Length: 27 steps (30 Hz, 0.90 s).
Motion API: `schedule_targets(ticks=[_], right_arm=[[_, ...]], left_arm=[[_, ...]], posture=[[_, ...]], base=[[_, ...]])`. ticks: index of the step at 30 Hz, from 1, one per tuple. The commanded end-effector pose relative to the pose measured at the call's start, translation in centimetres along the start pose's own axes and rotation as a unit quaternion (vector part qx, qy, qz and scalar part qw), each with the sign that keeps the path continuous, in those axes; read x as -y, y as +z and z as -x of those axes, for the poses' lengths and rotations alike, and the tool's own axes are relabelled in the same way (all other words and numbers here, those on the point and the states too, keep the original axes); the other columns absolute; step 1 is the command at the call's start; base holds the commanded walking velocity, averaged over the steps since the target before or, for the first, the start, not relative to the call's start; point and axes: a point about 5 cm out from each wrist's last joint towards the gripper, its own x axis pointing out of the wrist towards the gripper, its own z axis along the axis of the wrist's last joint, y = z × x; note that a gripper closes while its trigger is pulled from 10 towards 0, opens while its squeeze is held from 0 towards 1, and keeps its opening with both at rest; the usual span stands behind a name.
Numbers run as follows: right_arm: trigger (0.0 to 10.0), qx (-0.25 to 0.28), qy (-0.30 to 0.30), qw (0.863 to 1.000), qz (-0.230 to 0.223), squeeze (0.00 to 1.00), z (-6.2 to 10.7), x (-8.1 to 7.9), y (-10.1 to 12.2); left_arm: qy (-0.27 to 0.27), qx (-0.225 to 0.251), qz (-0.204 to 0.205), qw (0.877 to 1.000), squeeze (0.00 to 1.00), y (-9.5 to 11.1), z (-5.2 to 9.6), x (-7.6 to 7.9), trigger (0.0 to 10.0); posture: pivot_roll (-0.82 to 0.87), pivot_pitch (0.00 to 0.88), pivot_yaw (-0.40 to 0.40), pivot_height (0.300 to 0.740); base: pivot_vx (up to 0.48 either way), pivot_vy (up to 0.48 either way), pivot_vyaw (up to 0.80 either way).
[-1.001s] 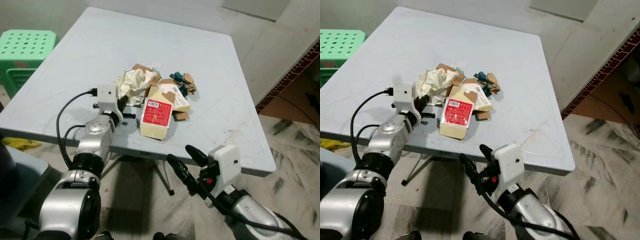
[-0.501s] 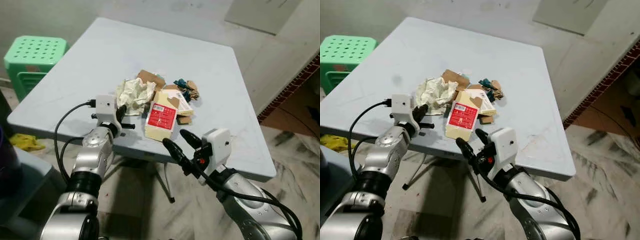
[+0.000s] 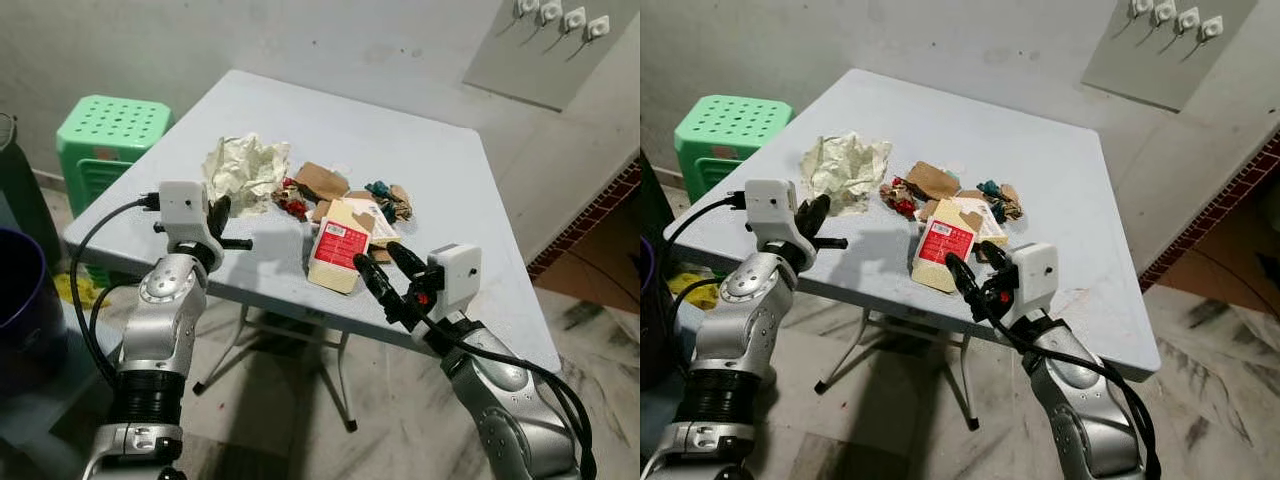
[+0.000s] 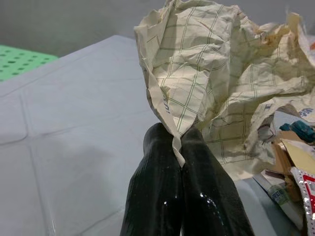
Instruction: Picking trash to rubbish bin
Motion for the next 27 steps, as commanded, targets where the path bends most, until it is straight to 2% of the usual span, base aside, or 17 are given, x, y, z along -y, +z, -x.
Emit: schedule_targets(ticks=[1, 3, 5, 7, 13, 15, 17, 20, 27], right_arm=[[10.0, 0.008, -0.007, 1.0, 0.002, 0.0, 0.1, 0.7, 0.3], [10.0, 0.014, -0.017, 1.0, 0.009, 0.0, -0.1, 1.3, 0.2], [10.0, 0.014, -0.036, 0.999, 0.019, 0.0, -0.2, 1.8, 0.1], [10.0, 0.016, -0.058, 0.998, 0.028, 0.0, -0.3, 2.3, 0.0], [10.0, 0.025, -0.131, 0.99, 0.051, 0.0, -0.4, 3.6, -0.3], [10.0, 0.021, -0.151, 0.987, 0.056, 0.0, -0.3, 3.9, -0.7], [10.0, 0.017, -0.17, 0.983, 0.064, 0.0, -0.3, 4.3, -0.9], [10.0, 0.017, -0.183, 0.981, 0.069, 0.0, -0.3, 4.5, -1.3], [10.0, 0.023, -0.224, 0.971, 0.078, 0.0, -0.5, 5.4, -1.3]], left_arm=[[-0.003, 0.004, 0.008, 1.0, 0.0, 0.3, 0.1, 0.5, 10.0], [0.026, 0.011, 0.004, 1.0, 0.0, 0.3, 0.6, 0.4, 10.0], [0.026, 0.009, 0.016, 0.999, 0.0, -0.1, 0.9, 0.5, 10.0], [0.024, 0.024, 0.005, 0.999, 0.0, 0.0, 1.4, 0.6, 10.0], [0.017, 0.018, -0.023, 0.999, 0.0, -0.8, 2.6, 1.2, 10.0], [0.017, 0.013, -0.008, 1.0, 0.0, -1.1, 3.0, 1.2, 10.0], [0.0, 0.012, 0.006, 1.0, 0.0, -1.2, 3.1, 1.4, 10.0], [-0.021, 0.016, 0.005, 1.0, 0.0, -1.0, 3.1, 1.5, 10.0], [-0.003, 0.018, -0.003, 1.0, 0.0, -0.3, 1.8, 0.7, 10.0]], posture=[[0.04, 0.0, -0.162, 0.74], [0.05, 0.0, -0.163, 0.74], [0.05, 0.0, -0.162, 0.74], [0.05, 0.0, -0.161, 0.74], [0.05, 0.0, -0.147, 0.74], [0.05, 0.0, -0.137, 0.74], [0.05, 0.0, -0.134, 0.74], [0.05, 0.0, -0.124, 0.74], [0.05, 0.0, -0.121, 0.74]], base=[[0.0, 0.0, 0.0], [0.0, 0.0, 0.0], [0.0, 0.0, 0.0], [0.0, 0.0, 0.0], [0.0, 0.0, 0.0], [0.0, 0.0, 0.0], [0.0, 0.0, 0.0], [0.0, 0.0, 0.0], [0.0, 0.0, 0.0]])
